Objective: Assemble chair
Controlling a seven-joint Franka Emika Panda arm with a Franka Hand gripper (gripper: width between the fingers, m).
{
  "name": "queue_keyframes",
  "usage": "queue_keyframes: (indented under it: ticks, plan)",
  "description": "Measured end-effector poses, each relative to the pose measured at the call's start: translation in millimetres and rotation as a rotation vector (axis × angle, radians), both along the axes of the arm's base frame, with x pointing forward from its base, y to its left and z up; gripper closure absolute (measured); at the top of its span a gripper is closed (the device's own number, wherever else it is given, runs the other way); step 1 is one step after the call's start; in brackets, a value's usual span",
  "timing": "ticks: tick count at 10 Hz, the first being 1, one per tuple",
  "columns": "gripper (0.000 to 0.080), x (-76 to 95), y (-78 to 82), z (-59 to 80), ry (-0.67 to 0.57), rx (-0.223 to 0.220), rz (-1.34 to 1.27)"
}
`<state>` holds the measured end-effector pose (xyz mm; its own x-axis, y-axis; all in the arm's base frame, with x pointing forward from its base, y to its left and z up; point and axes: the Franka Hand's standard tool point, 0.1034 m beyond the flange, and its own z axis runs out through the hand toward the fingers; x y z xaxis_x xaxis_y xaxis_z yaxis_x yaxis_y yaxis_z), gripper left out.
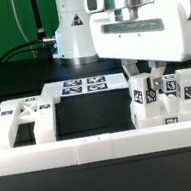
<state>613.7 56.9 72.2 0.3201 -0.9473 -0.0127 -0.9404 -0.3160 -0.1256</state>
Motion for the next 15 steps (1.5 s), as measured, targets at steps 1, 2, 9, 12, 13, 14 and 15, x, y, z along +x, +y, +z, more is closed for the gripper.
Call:
queue_keyframes:
  ticks: [1,2,9,12,13,14,15]
  plan:
    - [0.0512,0.2,1.6,-0.2,-0.007,0.013,-0.108]
    - [0.0512,0.5,1.2,0.0,-0.005,0.019,-0.163]
    - [0.0158,3.7,0.8,-0.6,-0.023,-0.035,0.231]
    - [0.0151,4.6,-0.5,0.6,-0.029,-0.065,0.493]
    - [0.0151,6.6,-1.7,2.0,-0.034,-0.079,0.575]
    - [0.0151,7.2,-2.5,2.4,-0.038,-0.088,0.635]
    - [0.0151,7.9,-3.8,2.9,-0.043,-0.101,0.735]
